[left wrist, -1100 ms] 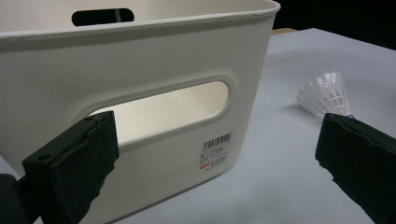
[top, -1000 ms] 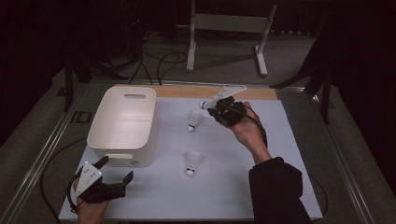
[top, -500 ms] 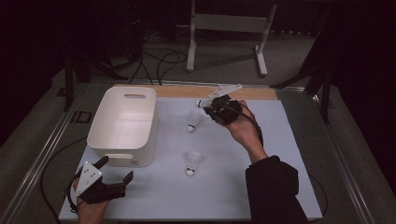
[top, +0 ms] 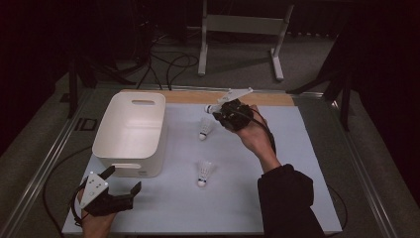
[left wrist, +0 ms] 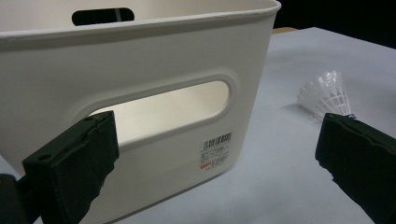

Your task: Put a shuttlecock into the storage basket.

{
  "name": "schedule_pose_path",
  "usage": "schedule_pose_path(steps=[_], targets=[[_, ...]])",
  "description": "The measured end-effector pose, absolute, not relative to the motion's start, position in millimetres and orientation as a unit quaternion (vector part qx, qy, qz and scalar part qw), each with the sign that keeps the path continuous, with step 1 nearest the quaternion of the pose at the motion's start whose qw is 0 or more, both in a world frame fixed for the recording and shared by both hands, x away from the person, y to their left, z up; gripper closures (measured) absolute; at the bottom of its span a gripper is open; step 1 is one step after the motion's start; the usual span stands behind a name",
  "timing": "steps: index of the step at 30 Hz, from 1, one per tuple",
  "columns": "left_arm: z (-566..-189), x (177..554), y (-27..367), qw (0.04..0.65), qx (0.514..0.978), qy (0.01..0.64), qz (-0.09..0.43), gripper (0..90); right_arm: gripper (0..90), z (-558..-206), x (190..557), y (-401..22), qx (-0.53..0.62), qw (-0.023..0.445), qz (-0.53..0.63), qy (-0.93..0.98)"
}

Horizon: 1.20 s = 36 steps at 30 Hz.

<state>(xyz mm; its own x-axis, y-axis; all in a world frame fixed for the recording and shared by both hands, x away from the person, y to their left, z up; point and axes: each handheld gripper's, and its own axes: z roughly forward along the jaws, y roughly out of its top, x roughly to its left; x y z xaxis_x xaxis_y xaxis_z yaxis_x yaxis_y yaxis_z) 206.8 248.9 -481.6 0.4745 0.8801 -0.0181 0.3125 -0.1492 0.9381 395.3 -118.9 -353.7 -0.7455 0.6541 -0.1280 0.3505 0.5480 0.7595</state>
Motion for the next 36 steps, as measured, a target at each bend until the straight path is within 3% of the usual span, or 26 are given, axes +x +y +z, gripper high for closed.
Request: schedule_pose_path(steps=[36], targets=[[-481.8,207.0,248.8,0.495,0.701,0.425,0.287,0.1,89.0,-351.0,400.6,-102.8,0.294,0.189,0.402,0.846]])
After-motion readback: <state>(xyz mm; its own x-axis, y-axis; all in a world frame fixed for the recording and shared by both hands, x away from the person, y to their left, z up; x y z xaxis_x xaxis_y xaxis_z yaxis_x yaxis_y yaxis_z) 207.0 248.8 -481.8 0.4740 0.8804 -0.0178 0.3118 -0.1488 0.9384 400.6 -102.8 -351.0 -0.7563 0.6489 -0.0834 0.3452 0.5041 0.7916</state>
